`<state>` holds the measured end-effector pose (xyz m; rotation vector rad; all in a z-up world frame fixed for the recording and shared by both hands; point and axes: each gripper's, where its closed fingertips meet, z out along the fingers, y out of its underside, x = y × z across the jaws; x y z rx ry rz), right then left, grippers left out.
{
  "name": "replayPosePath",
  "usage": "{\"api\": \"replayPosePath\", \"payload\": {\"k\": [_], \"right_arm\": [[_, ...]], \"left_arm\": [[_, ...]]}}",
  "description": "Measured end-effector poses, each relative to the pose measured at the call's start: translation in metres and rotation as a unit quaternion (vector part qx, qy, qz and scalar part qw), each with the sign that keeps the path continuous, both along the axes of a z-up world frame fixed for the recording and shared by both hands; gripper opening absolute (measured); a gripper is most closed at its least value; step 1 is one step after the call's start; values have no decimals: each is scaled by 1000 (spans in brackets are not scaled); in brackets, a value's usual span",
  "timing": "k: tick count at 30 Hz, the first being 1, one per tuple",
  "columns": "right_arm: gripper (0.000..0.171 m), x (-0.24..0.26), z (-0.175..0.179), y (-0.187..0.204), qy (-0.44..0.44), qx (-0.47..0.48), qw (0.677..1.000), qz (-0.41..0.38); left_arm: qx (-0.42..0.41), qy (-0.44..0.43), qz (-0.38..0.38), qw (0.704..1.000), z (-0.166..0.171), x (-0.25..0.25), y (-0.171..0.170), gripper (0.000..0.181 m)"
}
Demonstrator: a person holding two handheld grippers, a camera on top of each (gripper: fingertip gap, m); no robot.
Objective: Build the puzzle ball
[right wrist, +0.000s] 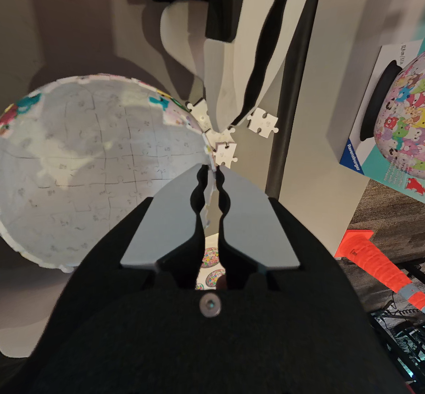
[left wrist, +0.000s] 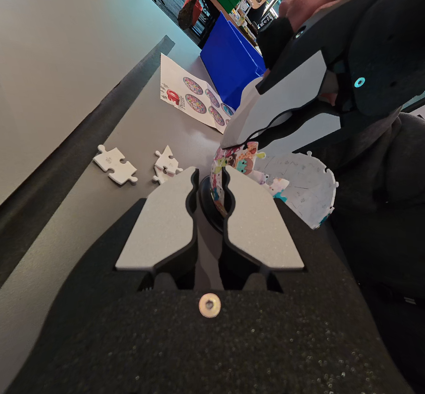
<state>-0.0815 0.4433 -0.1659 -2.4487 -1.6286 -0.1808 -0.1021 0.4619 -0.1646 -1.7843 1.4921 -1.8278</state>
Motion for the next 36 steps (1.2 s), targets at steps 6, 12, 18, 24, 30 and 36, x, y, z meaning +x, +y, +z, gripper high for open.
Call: {"api": "replayPosePath", "payload": {"k": [6,12,18,24,30,36], "right_arm": [[5,-1,0,0,3,-7,1000,-2],[5,-2,-1,1,-1,0,1000,10],[14,-1,-2,1,-1,2,1000,12],[10,-3,0,3,3,8,1000,13],[23,-18,30,0,71,48,996,28],[28,-3,88,-11,246,180,952,-37]], "left_arm": [[4,3,-2,1000,-1,0,-1,18],[3,3,-2,1000,-1,0,-1,18],[4,4,-2,1000,-1,1,-1,18],[5,3,-2,1000,-1,1,-1,18],[-6,-10,8,1000,3,-1,3,18],[-22,-36,32,999,11,-1,14,20]]}}
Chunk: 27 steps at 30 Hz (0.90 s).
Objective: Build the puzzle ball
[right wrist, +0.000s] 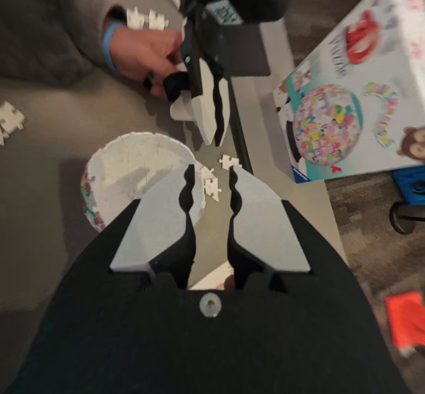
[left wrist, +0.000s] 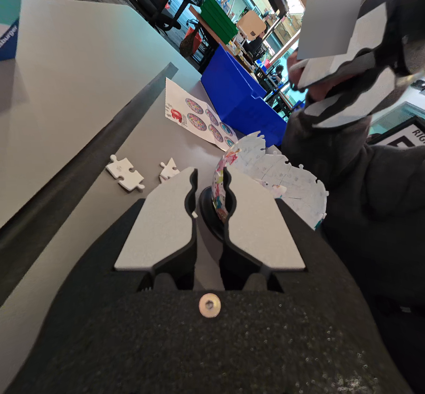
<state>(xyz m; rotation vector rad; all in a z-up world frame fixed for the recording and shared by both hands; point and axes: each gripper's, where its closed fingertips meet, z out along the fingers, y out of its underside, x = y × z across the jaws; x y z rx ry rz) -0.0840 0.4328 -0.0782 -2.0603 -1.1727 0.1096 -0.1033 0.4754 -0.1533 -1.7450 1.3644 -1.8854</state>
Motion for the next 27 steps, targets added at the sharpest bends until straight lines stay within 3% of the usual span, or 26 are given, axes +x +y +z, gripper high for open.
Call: {"api": "replayPosePath", "payload": {"k": [3,6,8,10,14,18,21,24,27], "right_arm": [[36,18,9,-18,109,84,990,-42],[36,39,16,-46,215,181,955,-96],[45,43,9,-71,292,193,928,-125],[48,49,-6,-96,307,197,918,-157],[54,36,-20,-134,373,163,890,-204],[60,3,-32,-137,300,126,926,-191],[80,-26,-33,-122,249,107,949,-159],[81,-34,-35,-106,178,119,967,-141],[84,-38,-41,-100,143,124,975,-117]], "left_arm": [[22,-17,22,999,5,0,8,22],[94,-61,60,992,18,-1,19,23],[148,-94,94,980,29,-3,26,30],[185,-101,104,972,37,-8,27,39],[214,-95,118,965,70,-28,19,40],[202,-56,102,972,107,-45,-21,44],[192,-16,113,975,118,-54,-65,41],[181,33,107,977,96,-50,-118,31],[224,42,150,962,74,-45,-138,30]]}}
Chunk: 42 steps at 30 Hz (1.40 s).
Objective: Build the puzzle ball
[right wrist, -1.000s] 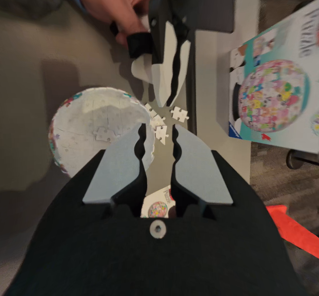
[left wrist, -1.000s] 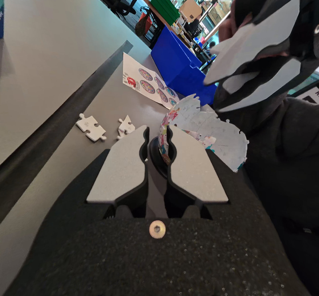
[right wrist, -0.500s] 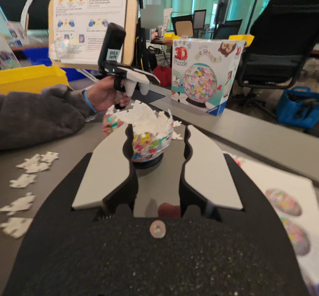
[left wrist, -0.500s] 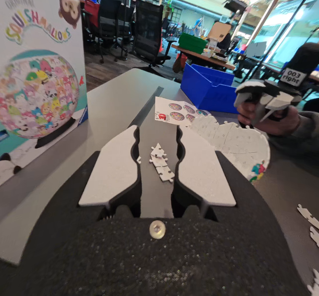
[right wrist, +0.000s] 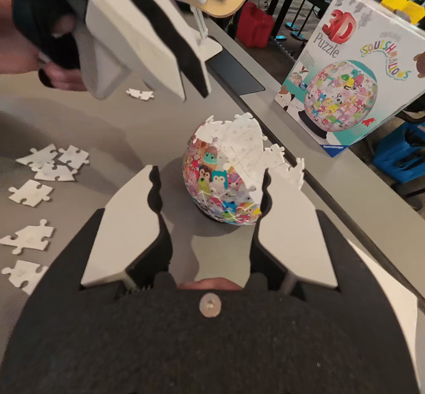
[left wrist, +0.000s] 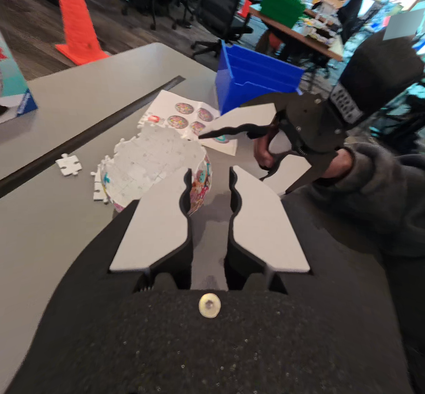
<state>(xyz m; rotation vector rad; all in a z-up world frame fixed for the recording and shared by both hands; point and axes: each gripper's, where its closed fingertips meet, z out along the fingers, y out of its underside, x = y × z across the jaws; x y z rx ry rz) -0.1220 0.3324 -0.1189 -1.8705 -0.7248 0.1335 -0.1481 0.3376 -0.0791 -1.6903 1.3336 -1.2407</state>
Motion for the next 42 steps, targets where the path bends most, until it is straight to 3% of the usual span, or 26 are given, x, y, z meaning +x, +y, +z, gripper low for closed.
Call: {"api": "replayPosePath", "payload": {"k": [6,12,17,30,33,40,42], "right_arm": [[84,8,-14,-3,-14,-5,1000,-2],[88,3,-23,-14,-8,-15,1000,-1],[90,-1,-35,-24,-32,-26,999,1],[90,-9,-73,-31,18,-117,993,1],[90,-8,-75,-30,26,-115,993,-4],[82,-10,-39,-32,12,-21,1000,16],[70,-8,-40,-29,17,-17,1000,7]], "left_arm": [[-46,-4,20,999,-25,6,-5,46],[-64,-19,2,998,-31,11,-16,45],[-59,5,-2,998,-44,8,-23,45],[-79,85,-12,993,-90,7,-34,47],[-69,85,-13,994,-89,7,-37,47],[8,35,11,999,-55,9,-35,44],[36,39,31,998,-58,10,-26,35]]}}
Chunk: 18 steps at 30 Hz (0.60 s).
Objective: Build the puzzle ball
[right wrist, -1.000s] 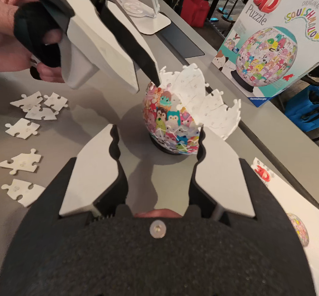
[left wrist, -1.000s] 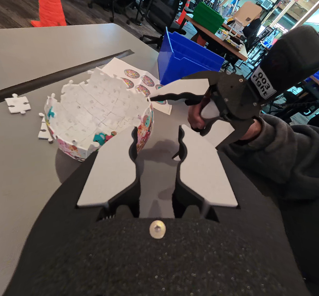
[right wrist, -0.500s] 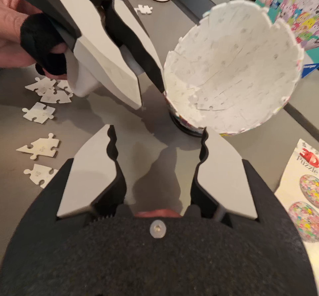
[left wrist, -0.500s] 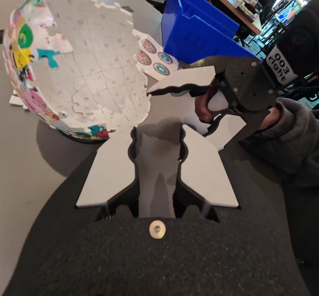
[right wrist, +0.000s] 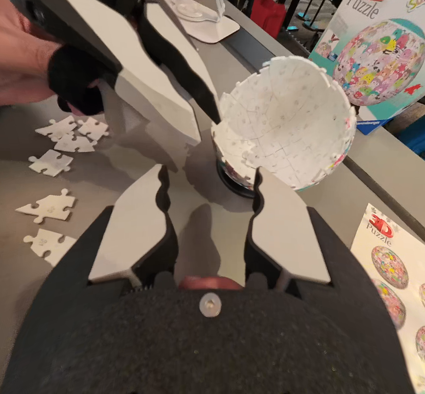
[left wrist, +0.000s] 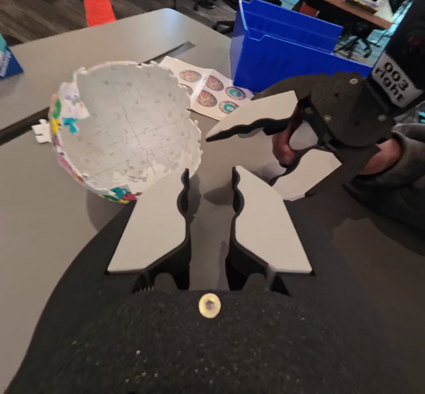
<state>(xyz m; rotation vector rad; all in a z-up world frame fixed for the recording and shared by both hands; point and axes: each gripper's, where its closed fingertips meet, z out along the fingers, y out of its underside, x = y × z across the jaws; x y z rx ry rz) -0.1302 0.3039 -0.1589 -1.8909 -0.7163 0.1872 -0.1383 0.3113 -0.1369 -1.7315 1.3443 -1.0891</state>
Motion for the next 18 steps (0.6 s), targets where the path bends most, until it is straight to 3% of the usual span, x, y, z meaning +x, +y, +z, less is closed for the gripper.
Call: {"api": "replayPosePath", "payload": {"k": [5,8,18], "right_arm": [[40,13,8,8,52,22,998,-34],[38,26,2,16,42,25,996,-74],[29,18,-11,20,61,-12,994,-87]], "left_arm": [[33,31,40,998,-16,-1,12,18],[48,20,58,997,-14,1,15,6],[31,20,81,996,-21,2,22,6]]}}
